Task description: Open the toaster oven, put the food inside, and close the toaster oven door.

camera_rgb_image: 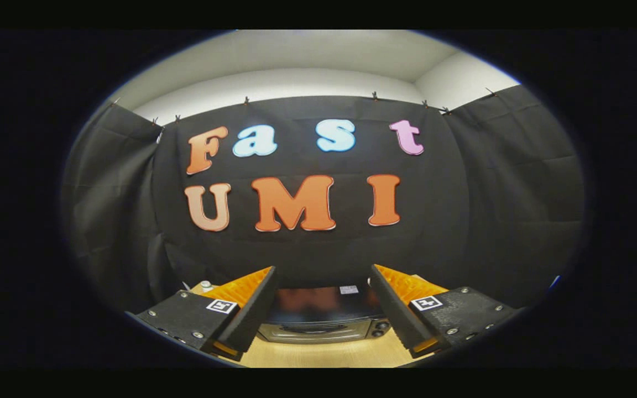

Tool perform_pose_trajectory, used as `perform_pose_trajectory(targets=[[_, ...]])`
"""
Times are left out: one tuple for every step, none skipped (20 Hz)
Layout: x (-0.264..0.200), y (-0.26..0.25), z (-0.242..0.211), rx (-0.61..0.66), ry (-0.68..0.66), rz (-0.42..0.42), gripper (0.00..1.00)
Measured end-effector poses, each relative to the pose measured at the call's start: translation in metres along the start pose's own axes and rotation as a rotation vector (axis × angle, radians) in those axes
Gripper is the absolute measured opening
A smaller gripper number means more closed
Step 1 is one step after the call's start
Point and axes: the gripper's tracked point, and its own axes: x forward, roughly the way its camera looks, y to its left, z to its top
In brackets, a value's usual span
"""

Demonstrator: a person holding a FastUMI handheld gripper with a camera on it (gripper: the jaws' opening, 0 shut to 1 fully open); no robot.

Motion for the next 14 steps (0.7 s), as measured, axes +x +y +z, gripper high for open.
perform_pose_trajectory(targets=[[0.007,0.002,-0.008,0.0,0.016,0.006,0.98],[0.015,0.005,-0.016,0.002,0.03,0.014,0.98],[0.021,0.007,-0.025,0.002,0.046,0.017,0.99],[0.028,0.008,-0.035,-0.001,0.062,0.022,0.99],[0.036,0.01,-0.046,-0.006,0.079,0.024,0.99],[0.042,0.011,-0.059,-0.016,0.103,0.025,0.99],[0.046,0.014,-0.073,-0.027,0.13,0.027,0.99],[0.05,0.016,-0.083,-0.034,0.147,0.033,0.99],[0.055,0.019,-0.092,-0.036,0.157,0.04,0.99],[0.058,0.02,-0.103,-0.035,0.174,0.044,0.99],[0.062,0.021,-0.112,-0.029,0.182,0.046,0.99],[0.066,0.022,-0.12,-0.024,0.194,0.044,0.99],[0.069,0.022,-0.13,-0.018,0.209,0.043,0.99],[0.073,0.023,-0.14,-0.017,0.222,0.042,0.99]])
